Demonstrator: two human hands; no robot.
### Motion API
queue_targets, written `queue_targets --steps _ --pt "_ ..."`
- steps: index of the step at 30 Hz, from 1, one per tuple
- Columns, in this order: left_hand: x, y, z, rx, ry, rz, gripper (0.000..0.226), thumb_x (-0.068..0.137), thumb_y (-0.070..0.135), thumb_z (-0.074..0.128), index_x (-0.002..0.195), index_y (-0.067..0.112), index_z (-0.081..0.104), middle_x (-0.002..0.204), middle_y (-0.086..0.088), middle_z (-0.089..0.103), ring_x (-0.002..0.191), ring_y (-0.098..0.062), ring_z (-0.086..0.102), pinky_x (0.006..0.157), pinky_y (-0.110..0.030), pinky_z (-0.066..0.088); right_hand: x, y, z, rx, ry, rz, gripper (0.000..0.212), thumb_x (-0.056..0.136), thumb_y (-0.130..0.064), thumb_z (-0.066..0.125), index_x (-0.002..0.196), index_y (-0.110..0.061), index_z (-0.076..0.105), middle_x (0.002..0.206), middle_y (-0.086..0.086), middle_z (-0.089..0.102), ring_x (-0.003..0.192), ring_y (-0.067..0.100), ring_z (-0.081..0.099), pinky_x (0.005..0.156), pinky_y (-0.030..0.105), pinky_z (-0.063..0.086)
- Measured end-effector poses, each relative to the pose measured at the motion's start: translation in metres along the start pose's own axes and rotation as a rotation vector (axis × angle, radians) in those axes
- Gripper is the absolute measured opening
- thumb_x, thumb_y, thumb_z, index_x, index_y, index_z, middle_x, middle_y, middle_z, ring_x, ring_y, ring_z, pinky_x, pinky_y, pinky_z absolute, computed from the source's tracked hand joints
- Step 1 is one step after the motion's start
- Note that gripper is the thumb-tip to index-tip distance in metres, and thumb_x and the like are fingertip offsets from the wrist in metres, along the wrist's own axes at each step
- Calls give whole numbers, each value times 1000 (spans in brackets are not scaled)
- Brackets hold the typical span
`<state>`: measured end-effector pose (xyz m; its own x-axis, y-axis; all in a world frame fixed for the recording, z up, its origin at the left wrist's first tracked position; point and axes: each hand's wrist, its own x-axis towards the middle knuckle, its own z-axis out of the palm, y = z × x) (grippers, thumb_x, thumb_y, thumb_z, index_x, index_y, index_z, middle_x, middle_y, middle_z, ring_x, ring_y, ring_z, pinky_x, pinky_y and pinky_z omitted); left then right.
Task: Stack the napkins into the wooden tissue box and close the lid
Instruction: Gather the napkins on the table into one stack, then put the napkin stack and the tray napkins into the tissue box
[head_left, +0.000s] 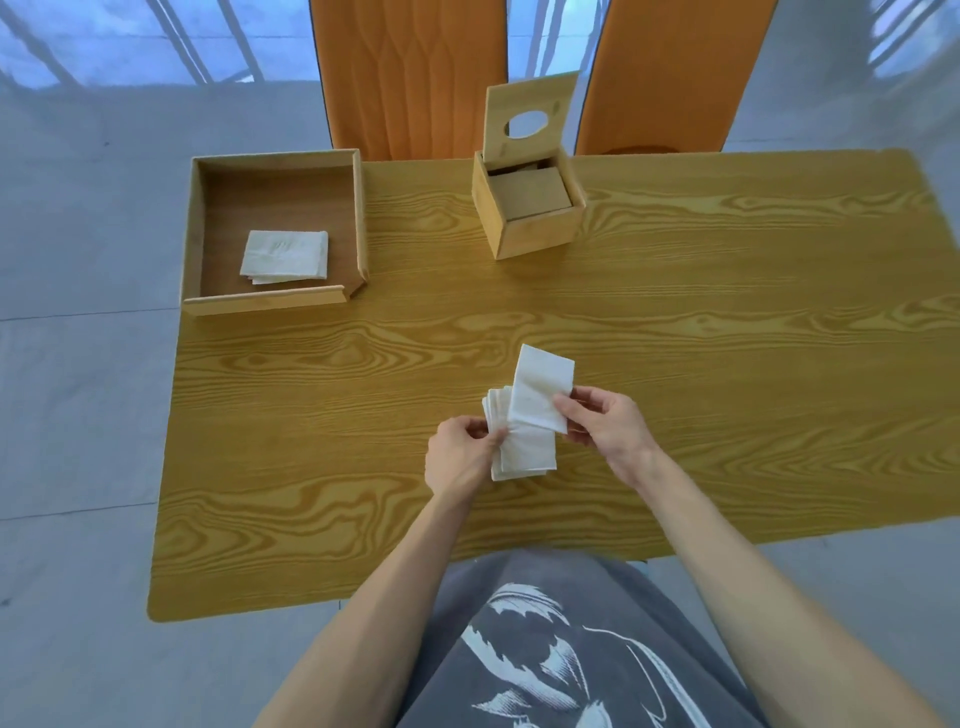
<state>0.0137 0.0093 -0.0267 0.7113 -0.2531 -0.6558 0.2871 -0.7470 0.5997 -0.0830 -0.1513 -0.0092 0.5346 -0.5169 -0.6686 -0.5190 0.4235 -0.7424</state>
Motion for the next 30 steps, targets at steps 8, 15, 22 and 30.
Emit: queue_targets --steps 8,15,22,30 --pt "-4 -2 1 -48 -4 9 34 85 42 69 111 20 75 98 9 74 92 -13 68 80 -32 54 -11 31 3 -467 67 -144 29 81 -26 81 106 -14 72 93 -4 75 82 8 70 66 22 55" --pt "-7 -2 2 -92 -10 25 40 88 51 62 110 20 74 101 5 76 94 -15 70 86 -39 56 -13 36 17 -706 279 -284 39 82 -35 78 115 -14 72 97 0 76 90 18 70 80 37 57" --pt "-14 5 5 -140 -120 68 45 80 40 78 114 21 56 103 -1 72 91 -18 72 81 -42 60 -17 36 22 -707 165 -296 41 90 -38 68 123 -13 69 115 3 74 107 19 67 85 24 52" --pt "-4 21 -9 -653 -300 -6 52 81 12 81 124 14 51 104 -7 77 90 -18 75 72 -33 60 -14 2 4 -311 -146 -149 38 86 -32 75 121 -18 65 101 -5 75 81 -1 68 72 18 53"
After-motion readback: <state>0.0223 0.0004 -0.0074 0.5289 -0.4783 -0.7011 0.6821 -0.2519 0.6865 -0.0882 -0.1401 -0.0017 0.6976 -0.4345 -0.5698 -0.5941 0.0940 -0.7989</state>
